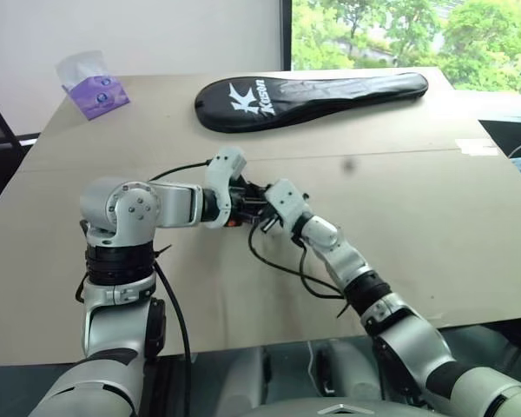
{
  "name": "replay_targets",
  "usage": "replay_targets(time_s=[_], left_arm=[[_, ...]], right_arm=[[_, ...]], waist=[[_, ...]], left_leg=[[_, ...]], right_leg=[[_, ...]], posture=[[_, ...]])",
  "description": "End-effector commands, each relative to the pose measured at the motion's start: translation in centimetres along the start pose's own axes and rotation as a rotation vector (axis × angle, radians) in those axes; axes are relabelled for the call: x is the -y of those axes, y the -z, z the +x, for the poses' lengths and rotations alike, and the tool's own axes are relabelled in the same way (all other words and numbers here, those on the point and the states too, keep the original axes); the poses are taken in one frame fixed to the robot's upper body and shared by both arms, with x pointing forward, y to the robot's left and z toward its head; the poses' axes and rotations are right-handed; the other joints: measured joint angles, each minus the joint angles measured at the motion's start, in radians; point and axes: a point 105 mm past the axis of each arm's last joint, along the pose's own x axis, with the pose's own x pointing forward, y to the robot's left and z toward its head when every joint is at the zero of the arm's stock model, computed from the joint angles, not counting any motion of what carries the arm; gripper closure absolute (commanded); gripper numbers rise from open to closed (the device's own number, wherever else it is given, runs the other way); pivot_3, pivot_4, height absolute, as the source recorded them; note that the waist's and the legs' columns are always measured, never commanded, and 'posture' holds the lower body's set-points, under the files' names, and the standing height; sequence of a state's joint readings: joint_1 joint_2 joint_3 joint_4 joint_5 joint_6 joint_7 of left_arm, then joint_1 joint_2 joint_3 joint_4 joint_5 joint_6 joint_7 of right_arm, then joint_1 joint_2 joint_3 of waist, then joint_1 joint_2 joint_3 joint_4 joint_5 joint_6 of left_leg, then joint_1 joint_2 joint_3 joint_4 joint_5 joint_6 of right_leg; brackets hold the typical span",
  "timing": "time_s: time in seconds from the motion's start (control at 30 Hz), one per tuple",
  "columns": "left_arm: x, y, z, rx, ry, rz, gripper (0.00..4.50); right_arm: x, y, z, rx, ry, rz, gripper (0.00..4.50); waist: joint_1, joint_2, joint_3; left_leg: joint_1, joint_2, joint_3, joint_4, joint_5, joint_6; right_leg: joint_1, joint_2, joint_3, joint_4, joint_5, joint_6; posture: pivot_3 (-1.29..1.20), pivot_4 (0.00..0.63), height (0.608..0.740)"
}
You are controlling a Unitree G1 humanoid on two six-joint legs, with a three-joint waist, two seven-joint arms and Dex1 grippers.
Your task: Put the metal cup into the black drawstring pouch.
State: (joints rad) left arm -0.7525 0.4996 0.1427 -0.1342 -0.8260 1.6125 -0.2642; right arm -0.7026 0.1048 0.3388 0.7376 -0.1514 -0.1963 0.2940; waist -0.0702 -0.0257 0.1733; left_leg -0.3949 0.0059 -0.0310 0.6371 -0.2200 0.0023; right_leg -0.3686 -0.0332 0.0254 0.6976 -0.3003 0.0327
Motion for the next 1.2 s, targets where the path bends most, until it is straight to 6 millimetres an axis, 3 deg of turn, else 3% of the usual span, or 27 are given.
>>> replay_targets(time_s=[0.03,0.1,0.2,0.33,0.43,0.5,0.6,0.7,0.8,0.9,1.07,1.1,1.17,1.2], left_arm=[[2.3,-0.9,-0.6,0.042,0.083,0.080,4.50],[2.6,-1.0,-0.7,0.050,0.096,0.088,4.50],[3.0,-1.1,-0.9,0.062,0.101,0.109,4.50],[3.8,-1.1,-1.2,0.079,0.124,0.137,4.50],[4.2,-1.0,-1.3,0.093,0.142,0.146,4.50],[4.6,-1.2,-1.5,0.115,0.162,0.149,4.50],[4.9,-1.4,-1.7,0.121,0.196,0.151,4.50],[4.9,-1.4,-1.7,0.131,0.210,0.146,4.50],[3.5,-1.6,-1.4,0.165,0.155,0.110,4.50],[1.0,-1.8,-1.3,0.197,0.088,0.054,4.50],[-2.4,-2.5,-1.3,0.243,-0.004,0.069,4.50],[-3.1,-2.5,-1.2,0.250,-0.022,0.104,4.50],[-3.8,-2.7,-1.1,0.260,-0.026,0.129,4.50],[-4.0,-3.0,-1.0,0.266,-0.028,0.137,4.50]], right_arm=[[-2.6,2.1,0.5,-0.085,-0.109,-0.103,4.49],[-2.8,1.8,0.9,-0.078,-0.109,-0.034,4.49],[-2.6,0.5,2.0,-0.043,-0.075,0.282,4.49],[-4.6,1.6,1.9,-0.100,-0.246,-0.374,4.49],[-5.6,1.3,2.1,-0.082,-0.315,-0.461,4.49],[-5.4,1.1,2.4,-0.087,-0.293,-0.399,4.49],[-4.4,0.1,3.2,-0.090,-0.208,-0.080,4.49],[-3.9,-0.1,3.1,-0.087,-0.218,-0.121,4.49],[-3.4,-0.2,3.0,-0.081,-0.208,0.088,4.49],[-2.7,-0.8,2.3,-0.033,-0.258,0.186,3.46],[-0.7,-2.4,0.5,0.005,-0.269,0.206,1.22],[-0.8,-3.4,-0.3,0.033,-0.311,0.231,0.97],[-0.3,-4.7,-1.9,0.060,-0.350,0.231,0.97],[0.3,-5.3,-2.5,0.069,-0.336,0.196,0.48]], waist=[[-0.001,0.000,0.000],[-0.002,0.000,0.000],[0.003,0.000,0.000],[0.000,0.000,0.000],[0.004,0.002,-0.001],[0.006,0.002,0.000],[0.004,0.001,0.000],[0.005,0.002,0.000],[0.007,0.002,0.000],[0.010,0.002,0.001],[0.010,0.002,0.001],[0.010,0.002,0.002],[0.014,0.002,0.002],[0.019,0.002,0.002]], left_leg=[[0.000,0.000,0.001,-0.001,0.002,-0.004],[0.000,0.000,0.002,-0.002,0.003,-0.004],[0.000,0.000,0.001,-0.002,0.003,-0.004],[-0.001,0.000,0.001,-0.002,0.003,-0.004],[0.000,0.000,0.000,-0.003,0.003,-0.004],[-0.001,0.000,-0.001,-0.003,0.003,-0.005],[-0.001,0.000,0.000,-0.003,0.003,-0.006],[-0.002,0.000,-0.001,-0.003,0.003,-0.006],[-0.003,0.000,-0.001,-0.003,0.003,-0.006],[-0.003,0.000,-0.001,-0.004,0.003,-0.006],[-0.009,0.000,-0.001,-0.004,0.003,-0.006],[-0.011,0.000,-0.001,-0.004,0.004,-0.006],[-0.014,0.000,-0.003,-0.004,0.004,-0.007],[-0.019,0.000,-0.003,-0.003,0.004,-0.007]], right_leg=[[-0.001,0.000,0.001,0.000,0.000,0.000],[-0.002,0.000,0.002,0.000,0.000,0.000],[-0.001,0.000,0.002,0.000,0.000,0.000],[-0.002,-0.001,0.002,-0.001,0.000,0.000],[-0.002,0.000,0.002,0.000,0.000,0.000],[-0.002,0.000,0.002,0.000,0.000,0.000],[-0.002,0.000,0.002,-0.001,0.000,0.000],[-0.002,-0.001,0.001,-0.001,0.000,0.000],[-0.002,-0.001,0.001,-0.002,0.000,0.000],[-0.002,-0.001,0.000,-0.002,0.000,0.000],[-0.008,-0.001,0.000,-0.002,0.000,0.000],[-0.011,-0.001,0.000,-0.002,0.000,0.000],[-0.013,-0.001,0.000,-0.002,0.000,0.000],[-0.017,-0.001,-0.001,-0.002,0.000,0.000]], posture=[[0.00,0.150,0.740],[0.00,0.150,0.740],[0.00,0.150,0.740],[0.00,0.150,0.740],[0.00,0.150,0.740],[0.00,0.150,0.740],[0.00,0.150,0.740],[0.00,0.150,0.740],[0.00,0.150,0.740],[0.00,0.150,0.740],[0.00,0.150,0.740],[0.00,0.150,0.740],[0.00,0.150,0.740],[0.00,0.150,0.740]])
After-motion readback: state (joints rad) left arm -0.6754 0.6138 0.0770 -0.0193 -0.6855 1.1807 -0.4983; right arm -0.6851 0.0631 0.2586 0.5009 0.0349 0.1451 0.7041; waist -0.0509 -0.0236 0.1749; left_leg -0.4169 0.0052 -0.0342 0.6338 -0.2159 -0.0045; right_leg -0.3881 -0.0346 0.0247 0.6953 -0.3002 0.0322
